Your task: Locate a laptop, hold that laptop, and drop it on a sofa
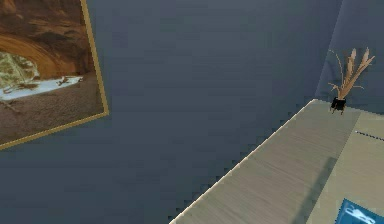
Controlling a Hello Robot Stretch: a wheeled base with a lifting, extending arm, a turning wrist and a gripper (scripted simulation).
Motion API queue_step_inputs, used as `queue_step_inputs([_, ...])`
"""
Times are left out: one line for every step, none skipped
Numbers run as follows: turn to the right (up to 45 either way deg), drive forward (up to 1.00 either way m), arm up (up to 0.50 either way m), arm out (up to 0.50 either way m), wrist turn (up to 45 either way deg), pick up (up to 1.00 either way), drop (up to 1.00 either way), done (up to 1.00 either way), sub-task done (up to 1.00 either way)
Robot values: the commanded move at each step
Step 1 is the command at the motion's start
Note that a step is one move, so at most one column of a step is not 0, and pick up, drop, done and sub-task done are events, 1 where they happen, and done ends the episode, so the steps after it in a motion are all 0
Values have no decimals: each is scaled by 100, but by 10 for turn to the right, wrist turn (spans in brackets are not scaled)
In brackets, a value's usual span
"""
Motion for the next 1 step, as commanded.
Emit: queue_step_inputs([0,0,10,0,0,0,0,0,0])
